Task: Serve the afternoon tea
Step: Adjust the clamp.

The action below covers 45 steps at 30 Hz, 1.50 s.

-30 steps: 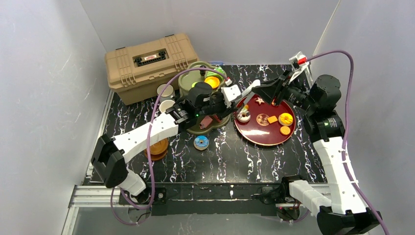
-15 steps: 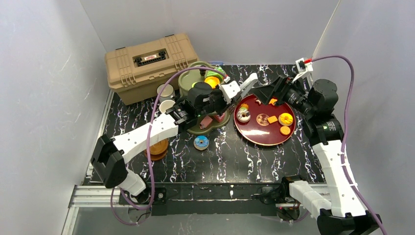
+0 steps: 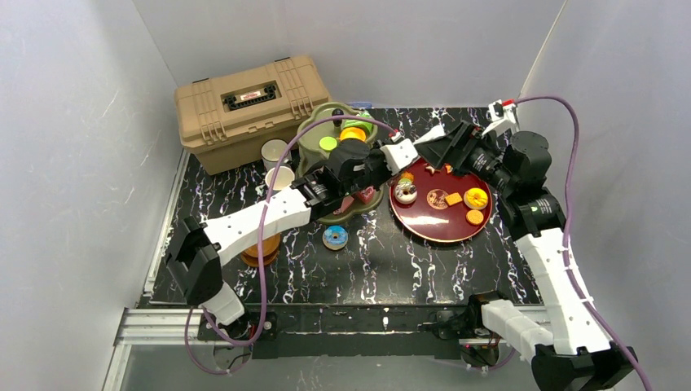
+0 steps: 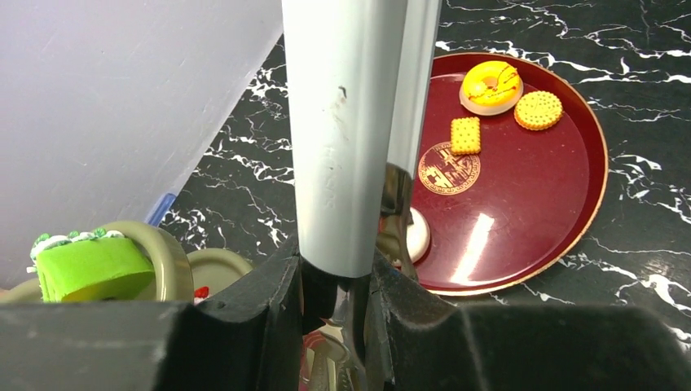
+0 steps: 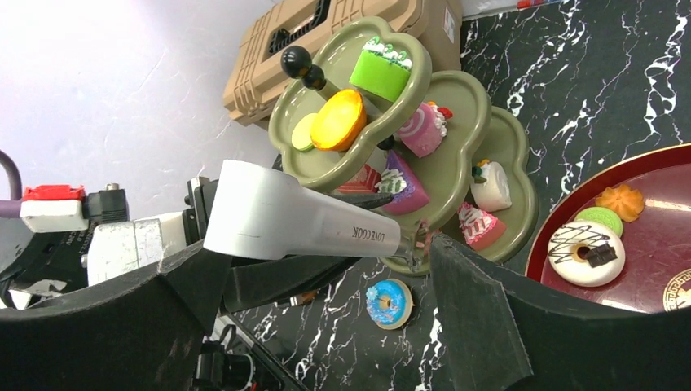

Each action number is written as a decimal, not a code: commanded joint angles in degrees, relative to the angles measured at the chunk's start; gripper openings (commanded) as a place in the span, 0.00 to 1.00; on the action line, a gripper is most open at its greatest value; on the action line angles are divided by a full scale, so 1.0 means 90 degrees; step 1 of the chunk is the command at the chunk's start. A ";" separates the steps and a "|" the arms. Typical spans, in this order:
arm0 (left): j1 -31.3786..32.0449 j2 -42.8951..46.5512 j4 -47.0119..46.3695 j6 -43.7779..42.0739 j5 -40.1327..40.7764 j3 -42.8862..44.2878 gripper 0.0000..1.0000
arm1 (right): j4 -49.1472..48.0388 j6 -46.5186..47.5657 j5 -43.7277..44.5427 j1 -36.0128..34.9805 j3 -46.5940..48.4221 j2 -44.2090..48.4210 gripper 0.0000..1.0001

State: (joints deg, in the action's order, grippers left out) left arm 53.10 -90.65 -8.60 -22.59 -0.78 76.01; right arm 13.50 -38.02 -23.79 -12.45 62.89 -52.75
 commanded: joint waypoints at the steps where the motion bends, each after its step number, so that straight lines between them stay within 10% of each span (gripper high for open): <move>1: 0.0073 -0.0031 -0.0274 -0.0142 0.0203 0.0452 0.00 | -0.0425 -0.0092 0.0341 -0.0288 0.0015 -0.0135 0.98; 11: 0.0172 -0.0481 -0.0275 -0.0382 0.0280 0.0942 0.00 | -0.0045 0.0186 0.1269 -0.0989 0.0437 -0.0892 0.84; 20: 0.0286 -0.0445 -0.0275 -0.0416 0.0145 0.0872 0.01 | -0.0260 0.0164 0.1342 -0.0996 0.0391 -0.1011 0.50; 31: 0.0301 -0.0009 0.0177 0.0298 -0.1140 0.0675 0.97 | 0.0085 0.0847 0.1871 -0.0990 0.0318 -0.0906 0.35; 38: 0.0264 0.0434 0.0887 0.0646 -0.1226 0.0519 0.98 | 0.0352 0.1950 0.2904 -0.0972 0.0305 -0.0976 0.29; 45: -0.0109 0.0678 0.2019 0.1431 -0.1040 0.0866 0.98 | -0.0719 0.3372 0.4324 -0.0884 -0.0753 -0.0568 0.46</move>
State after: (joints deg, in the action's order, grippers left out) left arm 54.54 -87.81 2.42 -15.25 -10.48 81.06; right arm 15.49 -16.95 5.82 -21.08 60.64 -60.86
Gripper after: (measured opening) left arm 0.980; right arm 0.438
